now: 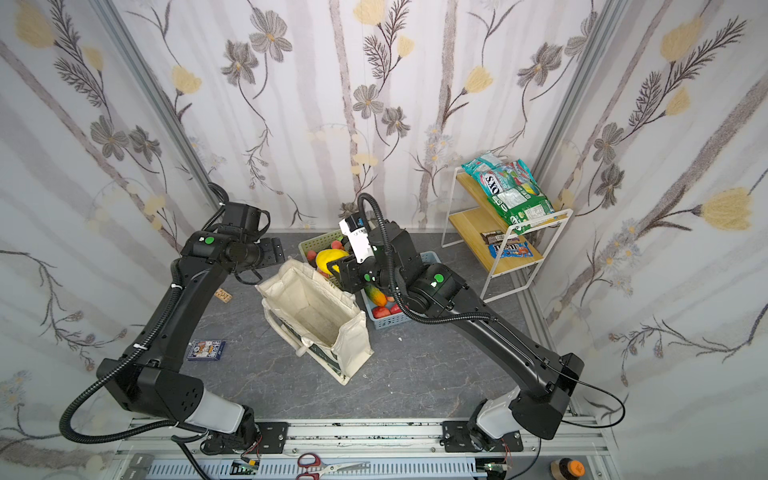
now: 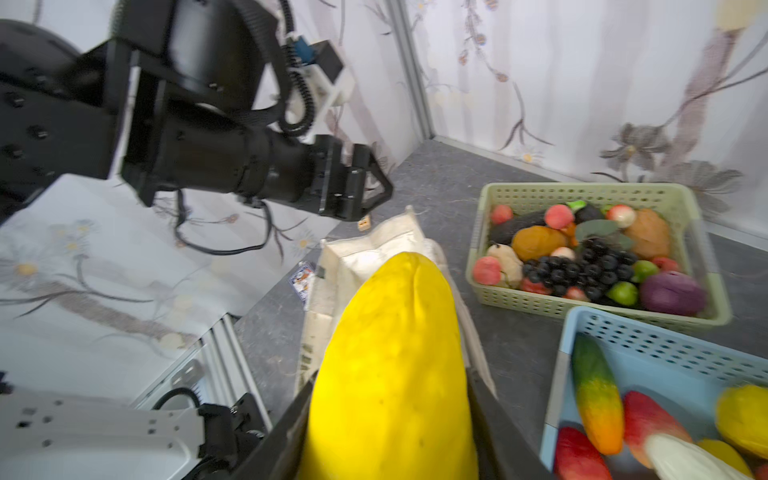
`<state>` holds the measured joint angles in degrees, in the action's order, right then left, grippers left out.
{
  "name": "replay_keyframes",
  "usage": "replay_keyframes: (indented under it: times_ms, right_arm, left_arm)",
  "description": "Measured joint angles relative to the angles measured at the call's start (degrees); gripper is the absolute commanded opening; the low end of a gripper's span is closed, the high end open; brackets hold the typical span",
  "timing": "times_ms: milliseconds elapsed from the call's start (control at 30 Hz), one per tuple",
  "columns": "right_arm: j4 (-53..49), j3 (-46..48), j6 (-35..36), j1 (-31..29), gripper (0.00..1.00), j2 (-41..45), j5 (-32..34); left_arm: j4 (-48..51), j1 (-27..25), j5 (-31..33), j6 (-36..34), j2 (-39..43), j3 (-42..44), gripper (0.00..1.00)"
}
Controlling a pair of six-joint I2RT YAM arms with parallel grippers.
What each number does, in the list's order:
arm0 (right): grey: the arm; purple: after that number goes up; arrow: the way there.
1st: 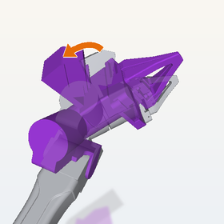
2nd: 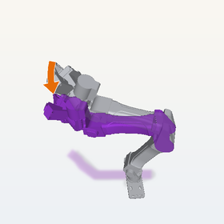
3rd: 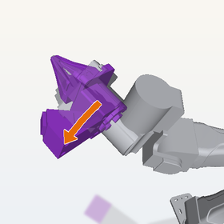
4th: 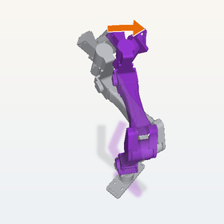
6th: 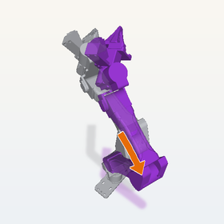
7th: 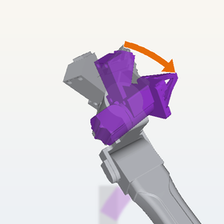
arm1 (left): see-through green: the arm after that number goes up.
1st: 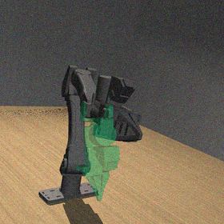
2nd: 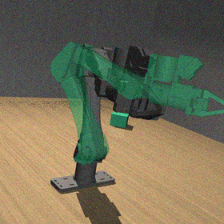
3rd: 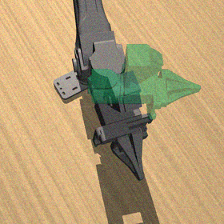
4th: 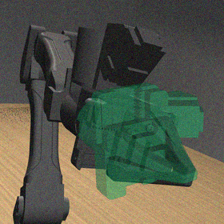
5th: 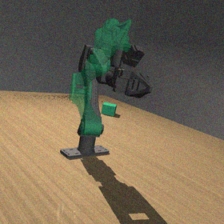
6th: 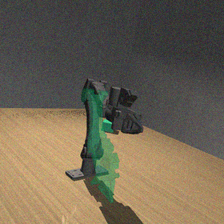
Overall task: Place the food into the grocery bag and tie it
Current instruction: 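Carry the papaya with the right gripper over the bag and lower it inside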
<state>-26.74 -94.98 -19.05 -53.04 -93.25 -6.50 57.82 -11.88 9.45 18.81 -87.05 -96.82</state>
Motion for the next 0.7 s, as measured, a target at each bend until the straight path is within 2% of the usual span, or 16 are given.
replay_keyframes:
  times_ms: [267, 700]
  right_arm:
    - [2.1, 0.0, -0.3, -5.1, 0.5, -6.9, -3.7]
    - [0.1, 4.2, 0.1, -6.6, 0.49, -14.0, -3.4]
  left_arm:
    - [0.2, 0.1, 0.5, 0.7, -0.5, -0.8, 0.9]
    - [0.7, 1.5, 1.0, 0.7, 1.7, -0.3, 0.9]
